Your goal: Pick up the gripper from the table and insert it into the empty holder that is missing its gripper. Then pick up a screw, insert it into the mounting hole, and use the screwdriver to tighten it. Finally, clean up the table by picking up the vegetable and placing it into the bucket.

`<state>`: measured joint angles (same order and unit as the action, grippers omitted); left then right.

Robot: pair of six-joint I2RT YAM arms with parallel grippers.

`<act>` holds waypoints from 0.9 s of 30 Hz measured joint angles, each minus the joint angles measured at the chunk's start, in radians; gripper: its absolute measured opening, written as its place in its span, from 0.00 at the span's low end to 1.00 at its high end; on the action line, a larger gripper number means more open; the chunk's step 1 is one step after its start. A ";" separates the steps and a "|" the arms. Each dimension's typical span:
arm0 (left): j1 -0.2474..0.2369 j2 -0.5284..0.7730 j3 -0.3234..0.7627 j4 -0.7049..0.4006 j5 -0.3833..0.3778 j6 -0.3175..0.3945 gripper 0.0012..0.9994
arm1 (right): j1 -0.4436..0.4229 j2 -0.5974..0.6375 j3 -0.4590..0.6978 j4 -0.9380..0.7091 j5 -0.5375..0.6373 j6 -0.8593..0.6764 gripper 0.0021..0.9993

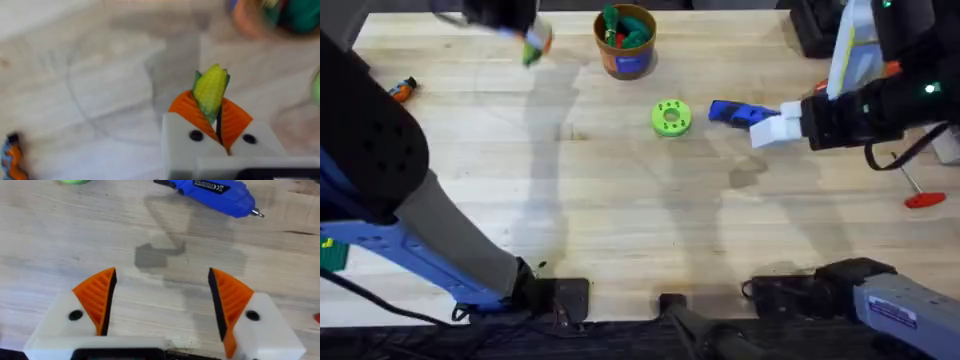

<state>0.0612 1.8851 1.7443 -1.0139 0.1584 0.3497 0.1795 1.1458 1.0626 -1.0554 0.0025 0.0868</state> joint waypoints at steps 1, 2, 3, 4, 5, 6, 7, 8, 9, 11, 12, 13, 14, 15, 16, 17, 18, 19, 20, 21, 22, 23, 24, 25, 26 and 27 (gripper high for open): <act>-0.011 0.000 0.039 0.020 0.011 -0.019 0.03 | 0.000 0.000 0.000 0.000 0.000 0.000 0.99; -0.021 0.000 0.063 0.040 0.018 -0.035 0.03 | 0.000 0.000 0.000 0.000 0.000 0.000 0.99; -0.035 0.000 0.086 0.068 0.027 -0.054 0.03 | 0.000 0.000 0.000 0.000 0.000 0.000 0.99; -0.047 -0.001 0.098 0.094 0.032 -0.070 0.03 | 0.000 0.000 0.000 0.000 0.000 0.000 0.99; -0.064 -0.001 0.106 0.123 0.037 -0.089 0.03 | 0.000 0.000 0.000 0.000 0.000 0.000 0.99; -0.082 -0.001 0.108 0.150 0.042 -0.107 0.03 | 0.000 0.000 0.000 0.002 0.000 0.000 0.99; -0.099 0.000 0.108 0.169 0.047 -0.124 0.03 | 0.000 0.000 0.000 0.004 0.000 0.000 0.99; -0.119 0.002 0.108 0.188 0.053 -0.138 0.03 | 0.000 0.000 0.000 0.006 0.000 0.000 0.99; -0.138 0.007 0.108 0.204 0.058 -0.148 0.03 | 0.000 0.000 0.000 0.009 0.000 0.000 0.99; -0.180 0.024 0.109 0.246 0.063 -0.164 0.03 | 0.000 0.000 0.000 0.010 0.000 0.000 0.99; -0.199 0.038 0.109 0.263 0.066 -0.168 0.03 | 0.000 0.000 0.000 0.010 0.000 0.000 0.99; -0.218 0.055 0.110 0.278 0.067 -0.173 0.03 | 0.000 0.000 0.000 0.010 0.000 0.000 0.99; -0.236 0.077 0.110 0.294 0.068 -0.176 0.03 | 0.000 0.000 0.000 0.010 0.000 0.000 0.99; -0.249 0.097 0.110 0.303 0.069 -0.179 0.03 | 0.000 0.000 0.000 0.010 0.000 0.000 0.99; -0.261 0.123 0.110 0.314 0.071 -0.181 0.03 | 0.000 0.000 0.000 0.009 0.000 0.000 0.99; -0.270 0.146 0.110 0.321 0.072 -0.185 0.03 | 0.000 0.000 0.000 0.009 0.000 0.000 0.99; -0.275 0.169 0.110 0.324 0.072 -0.189 0.03 | 0.000 0.000 0.000 0.009 0.000 0.000 0.99; -0.279 0.190 0.109 0.323 0.073 -0.194 0.03 | 0.000 0.000 0.000 0.009 0.000 0.000 0.99; -0.281 0.206 0.108 0.323 0.074 -0.194 0.04 | 0.000 0.000 0.000 0.009 0.000 0.000 0.99; -0.282 0.217 0.105 0.322 0.074 -0.194 0.14 | 0.000 0.000 0.000 0.009 0.000 0.000 0.99; -0.282 0.224 0.105 0.321 0.074 -0.200 0.29 | 0.000 0.000 0.000 0.009 0.000 0.000 0.99; -0.282 0.228 0.105 0.320 0.074 -0.201 0.46 | 0.000 0.000 0.000 0.008 0.000 0.000 0.99; -0.282 0.227 0.105 0.317 0.074 -0.202 0.60 | 0.000 0.000 0.000 0.009 0.000 0.000 0.99; -0.282 0.223 0.105 0.315 0.074 -0.202 0.77 | 0.000 0.000 0.000 0.009 0.000 0.000 0.99; -0.282 0.217 0.105 0.310 0.074 -0.206 0.92 | 0.000 0.000 0.000 0.008 0.000 0.000 0.99; -0.282 0.209 0.105 0.304 0.074 -0.210 0.97 | 0.000 0.000 0.000 0.009 0.000 0.000 0.99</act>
<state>-0.2205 2.0941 1.8492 -0.7095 0.2323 0.1400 0.1795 1.1458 1.0626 -1.0464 0.0025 0.0868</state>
